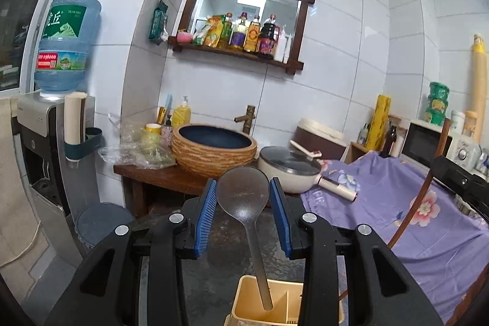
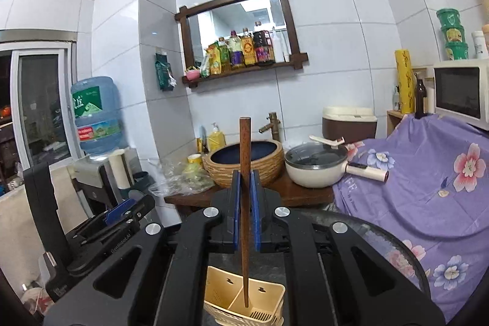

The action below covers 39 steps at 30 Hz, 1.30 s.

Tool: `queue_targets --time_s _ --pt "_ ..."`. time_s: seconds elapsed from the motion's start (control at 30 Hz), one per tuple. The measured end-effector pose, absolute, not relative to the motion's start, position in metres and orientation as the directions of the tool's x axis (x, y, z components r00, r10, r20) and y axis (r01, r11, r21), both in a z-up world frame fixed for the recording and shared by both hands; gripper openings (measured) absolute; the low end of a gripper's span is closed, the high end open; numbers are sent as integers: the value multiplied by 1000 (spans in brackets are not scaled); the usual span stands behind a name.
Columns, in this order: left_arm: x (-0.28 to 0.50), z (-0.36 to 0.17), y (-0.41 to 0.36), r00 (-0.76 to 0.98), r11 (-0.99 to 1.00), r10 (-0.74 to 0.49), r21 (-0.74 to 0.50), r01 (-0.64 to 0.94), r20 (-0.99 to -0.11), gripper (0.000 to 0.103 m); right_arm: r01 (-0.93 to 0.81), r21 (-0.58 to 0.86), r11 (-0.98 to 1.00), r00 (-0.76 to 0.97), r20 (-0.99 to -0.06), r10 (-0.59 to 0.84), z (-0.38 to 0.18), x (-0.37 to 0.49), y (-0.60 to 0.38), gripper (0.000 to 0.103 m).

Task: Organize utensils
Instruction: 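Lower the chopstick into the cream holder and open the right tool while the left tool drops the spoon in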

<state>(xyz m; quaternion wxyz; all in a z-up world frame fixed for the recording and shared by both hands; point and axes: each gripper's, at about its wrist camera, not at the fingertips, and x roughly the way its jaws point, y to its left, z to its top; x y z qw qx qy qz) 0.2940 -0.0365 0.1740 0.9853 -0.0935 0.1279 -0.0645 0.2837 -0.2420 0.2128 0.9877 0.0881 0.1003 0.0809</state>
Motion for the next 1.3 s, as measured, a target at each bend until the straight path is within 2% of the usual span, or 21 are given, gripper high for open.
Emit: queue_targets --time_s 0.5,0.8,0.83,0.87,0.93,1.0,1.1,1.17,1.23,1.3 --pt "307 96 -49 921 985 -150 -130 110 -359 35 -106 152 983 936 -318 151 112 305 -234 7" --pt "309 76 -54 890 985 -166 -108 133 -425 36 -110 108 988 936 -323 139 102 302 -228 8" --pt "309 76 -54 887 985 -170 -105 138 -429 40 -113 109 988 933 -329 143 101 302 -228 8" --pt "308 76 -54 884 985 -173 -101 143 -435 53 -114 109 987 932 -333 145 100 302 -228 8" --pt "301 77 -55 890 986 -165 -85 142 -425 69 -110 107 988 931 -336 140 99 300 -229 18" --pt "294 79 -56 897 987 -163 -71 146 -410 73 -100 113 988 936 -326 132 98 294 -232 52" --pt "285 79 -52 894 984 -175 -63 164 -412 80 -93 110 990 939 -321 123 97 282 -237 54" --pt "277 78 -46 893 985 -174 -66 162 -415 90 -97 106 990 933 -336 128 95 275 -237 57" --pt "269 76 -38 888 985 -174 -75 157 -426 95 -114 99 989 925 -352 142 91 262 -237 60" --pt "262 74 -32 878 984 -177 -86 155 -444 97 -130 91 987 916 -370 154 85 250 -236 61"
